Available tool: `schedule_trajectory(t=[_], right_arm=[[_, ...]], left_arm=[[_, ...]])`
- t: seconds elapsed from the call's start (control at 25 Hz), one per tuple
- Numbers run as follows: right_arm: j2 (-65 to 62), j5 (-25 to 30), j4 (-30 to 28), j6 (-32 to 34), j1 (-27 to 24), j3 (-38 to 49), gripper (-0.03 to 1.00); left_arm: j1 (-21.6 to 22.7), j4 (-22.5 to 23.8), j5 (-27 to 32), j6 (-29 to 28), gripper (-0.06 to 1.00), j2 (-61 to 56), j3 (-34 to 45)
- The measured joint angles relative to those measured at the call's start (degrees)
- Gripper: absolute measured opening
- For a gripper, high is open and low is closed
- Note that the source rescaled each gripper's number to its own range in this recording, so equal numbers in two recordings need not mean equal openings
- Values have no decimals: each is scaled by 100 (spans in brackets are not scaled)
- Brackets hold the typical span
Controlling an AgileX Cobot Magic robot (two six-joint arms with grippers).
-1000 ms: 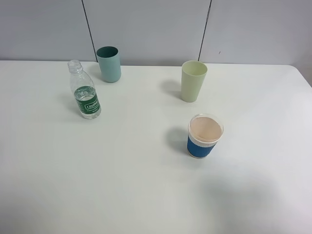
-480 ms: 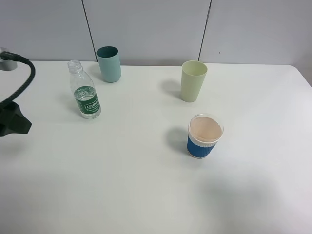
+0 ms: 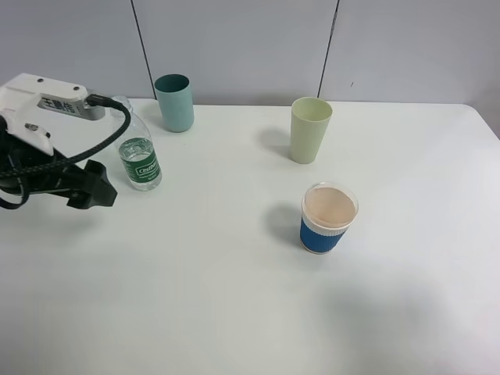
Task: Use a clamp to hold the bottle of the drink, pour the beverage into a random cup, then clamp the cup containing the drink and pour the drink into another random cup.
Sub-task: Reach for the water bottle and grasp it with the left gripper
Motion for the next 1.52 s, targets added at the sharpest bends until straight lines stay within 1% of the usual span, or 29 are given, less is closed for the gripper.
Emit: schedule_trajectory(t=[0.12, 0.24, 0.28, 0.32, 0.44, 0.48, 0.52, 0.56, 0.92, 1.04, 1.16, 1.32, 1.44, 1.52], right_arm=[[0, 0, 0, 0, 0, 0, 100], [0, 0, 0, 0, 0, 0, 100], [0, 0, 0, 0, 0, 0, 100], [0, 0, 0, 0, 0, 0, 100], [0, 0, 0, 0, 0, 0, 100], [0, 0, 0, 0, 0, 0, 100], [0, 0, 0, 0, 0, 0, 100], [0, 0, 0, 0, 0, 0, 100], [0, 0, 0, 0, 0, 0, 100], [0, 0, 0, 0, 0, 0, 100], [0, 0, 0, 0, 0, 0, 100], [0, 0, 0, 0, 0, 0, 100], [0, 0, 0, 0, 0, 0, 100], [0, 0, 0, 0, 0, 0, 100]], left_arm=[[-109, -96, -583, 0, 100, 238, 188], [-118, -108, -1156, 0, 100, 451, 433], [-118, -108, -1419, 0, 100, 496, 524], [-118, -108, -2004, 0, 100, 580, 730], [-118, -115, -2831, 0, 100, 676, 1019], [-118, -122, -3041, 0, 100, 704, 1090], [-118, -122, -3041, 0, 100, 704, 1090], [-118, -122, -3456, 0, 100, 762, 1214], [-118, -122, -5197, 302, 100, 1313, 1617], [-118, -122, -5882, 362, 100, 1579, 1709], [-118, -127, -6432, 369, 100, 1848, 1721], [-98, -133, -7000, 380, 100, 2269, 1721], [-73, -165, -7332, 380, 100, 2617, 1721], [-73, -173, -7437, 380, 100, 2807, 1688]])
